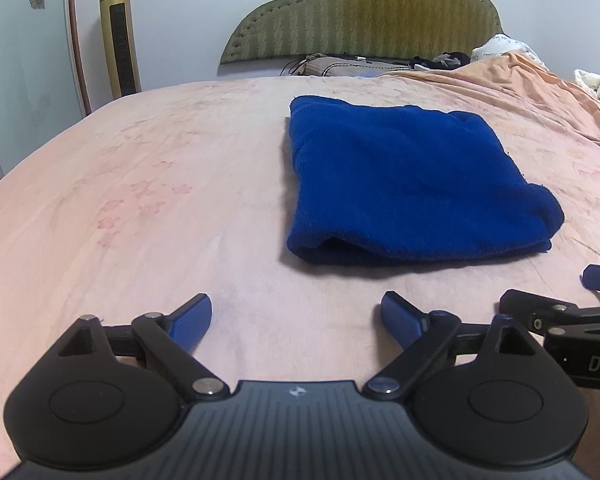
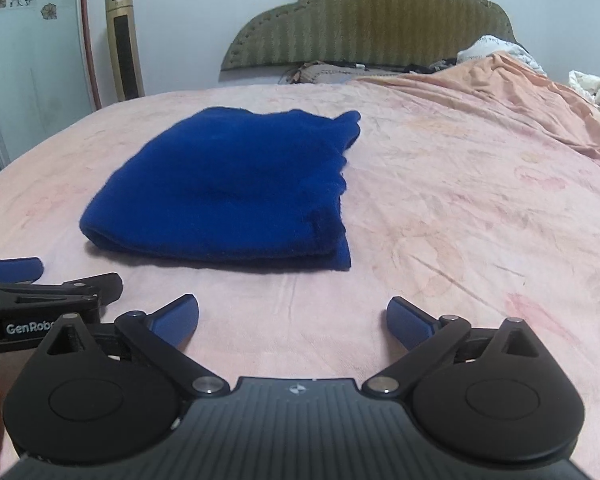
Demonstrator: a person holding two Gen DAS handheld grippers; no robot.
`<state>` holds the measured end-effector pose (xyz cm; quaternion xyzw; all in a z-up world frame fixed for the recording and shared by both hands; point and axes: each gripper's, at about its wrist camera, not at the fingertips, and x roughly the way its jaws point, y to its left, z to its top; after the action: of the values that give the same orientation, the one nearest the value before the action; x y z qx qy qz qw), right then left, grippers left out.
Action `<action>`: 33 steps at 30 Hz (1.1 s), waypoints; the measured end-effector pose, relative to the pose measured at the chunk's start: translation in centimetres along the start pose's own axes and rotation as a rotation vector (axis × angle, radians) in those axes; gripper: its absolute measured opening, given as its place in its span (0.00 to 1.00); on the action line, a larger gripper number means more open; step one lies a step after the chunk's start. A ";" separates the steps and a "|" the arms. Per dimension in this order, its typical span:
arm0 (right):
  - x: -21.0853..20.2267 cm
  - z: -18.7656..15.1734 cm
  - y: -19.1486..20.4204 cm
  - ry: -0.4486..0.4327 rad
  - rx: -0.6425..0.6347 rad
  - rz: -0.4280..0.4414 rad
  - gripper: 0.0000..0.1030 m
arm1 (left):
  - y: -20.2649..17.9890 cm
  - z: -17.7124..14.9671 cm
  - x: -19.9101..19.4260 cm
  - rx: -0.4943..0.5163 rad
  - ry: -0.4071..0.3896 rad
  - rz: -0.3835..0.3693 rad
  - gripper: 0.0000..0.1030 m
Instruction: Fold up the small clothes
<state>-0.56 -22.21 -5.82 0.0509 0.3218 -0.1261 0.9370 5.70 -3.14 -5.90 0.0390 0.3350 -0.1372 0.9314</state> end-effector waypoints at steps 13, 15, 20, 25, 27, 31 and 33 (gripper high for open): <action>0.6 -0.2 0.6 0.015 -0.038 -0.024 1.00 | 0.4 -0.1 0.2 -0.016 0.010 0.005 0.97; 0.6 -0.2 0.6 0.016 -0.040 -0.025 1.00 | 0.3 -0.1 0.3 -0.013 0.011 0.009 0.97; 0.8 -0.2 0.7 0.021 -0.041 -0.023 1.00 | 0.3 -0.1 0.2 -0.013 0.011 0.008 0.98; 1.0 -0.3 0.6 0.024 -0.029 -0.014 1.00 | 0.4 -0.1 0.3 -0.011 0.013 0.007 0.99; 1.0 -0.2 0.4 0.025 -0.024 -0.011 1.00 | 0.3 0.0 0.4 -0.010 0.019 0.006 1.00; 1.0 -0.2 0.4 0.025 -0.024 -0.011 1.00 | 0.4 0.1 0.5 -0.012 0.024 0.003 1.00; 1.0 -0.2 0.4 0.024 -0.024 -0.010 1.00 | 0.5 0.0 0.4 -0.012 0.024 0.002 1.00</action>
<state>0.14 -21.98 -6.60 0.0394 0.3350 -0.1264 0.9329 6.14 -2.76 -6.19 0.0354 0.3469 -0.1337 0.9277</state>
